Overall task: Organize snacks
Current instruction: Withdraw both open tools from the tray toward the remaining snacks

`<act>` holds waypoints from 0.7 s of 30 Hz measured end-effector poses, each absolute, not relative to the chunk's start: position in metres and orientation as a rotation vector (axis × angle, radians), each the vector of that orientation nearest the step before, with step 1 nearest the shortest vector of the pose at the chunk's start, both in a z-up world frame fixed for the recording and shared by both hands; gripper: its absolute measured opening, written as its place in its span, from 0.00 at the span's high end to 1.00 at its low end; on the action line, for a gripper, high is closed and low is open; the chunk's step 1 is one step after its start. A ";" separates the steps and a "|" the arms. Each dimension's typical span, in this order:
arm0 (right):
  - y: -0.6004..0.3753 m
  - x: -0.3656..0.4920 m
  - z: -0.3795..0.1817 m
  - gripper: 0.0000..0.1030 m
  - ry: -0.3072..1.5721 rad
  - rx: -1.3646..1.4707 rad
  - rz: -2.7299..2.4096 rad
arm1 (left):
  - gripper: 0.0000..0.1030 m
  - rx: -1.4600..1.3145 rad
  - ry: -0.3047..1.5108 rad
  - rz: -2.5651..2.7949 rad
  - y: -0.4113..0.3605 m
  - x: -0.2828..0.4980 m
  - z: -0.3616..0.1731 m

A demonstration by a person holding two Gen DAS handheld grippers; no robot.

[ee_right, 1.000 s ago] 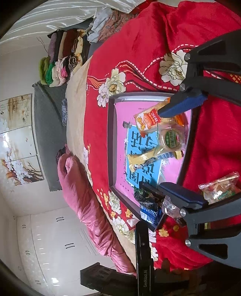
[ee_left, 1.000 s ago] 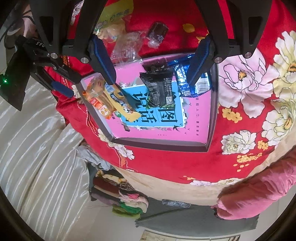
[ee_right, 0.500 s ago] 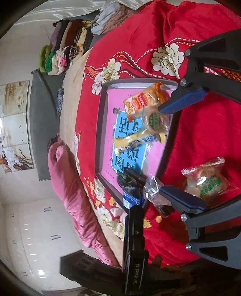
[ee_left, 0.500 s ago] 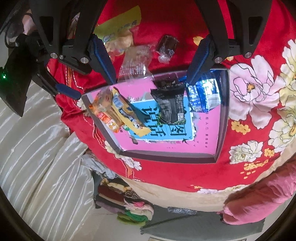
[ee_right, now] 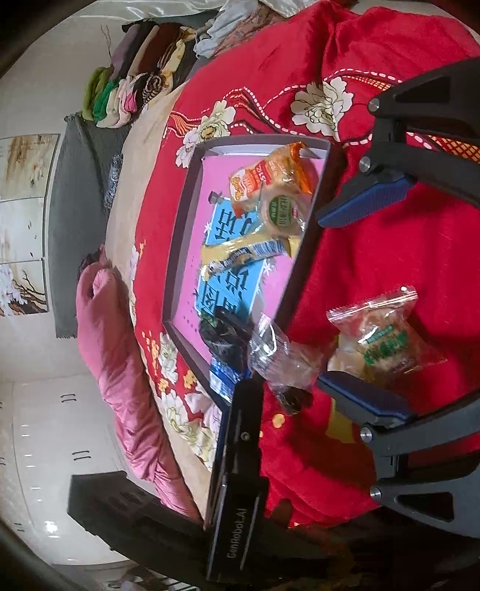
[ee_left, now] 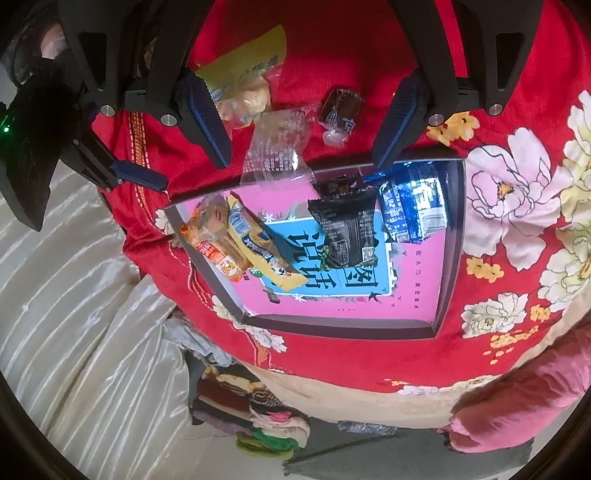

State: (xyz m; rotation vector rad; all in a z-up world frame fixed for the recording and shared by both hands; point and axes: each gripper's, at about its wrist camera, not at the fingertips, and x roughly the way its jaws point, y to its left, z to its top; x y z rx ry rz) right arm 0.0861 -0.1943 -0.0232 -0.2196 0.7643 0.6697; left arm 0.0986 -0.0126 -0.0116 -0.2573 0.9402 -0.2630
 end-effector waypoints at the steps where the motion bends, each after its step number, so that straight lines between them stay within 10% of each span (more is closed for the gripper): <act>1: -0.194 0.085 -0.023 0.23 0.766 -0.222 0.673 | 0.23 -0.258 0.943 -0.264 -0.013 0.098 -0.012; 21: -0.179 0.067 -0.044 0.22 0.830 -0.341 0.762 | 0.23 -0.259 0.992 -0.285 -0.018 0.094 -0.022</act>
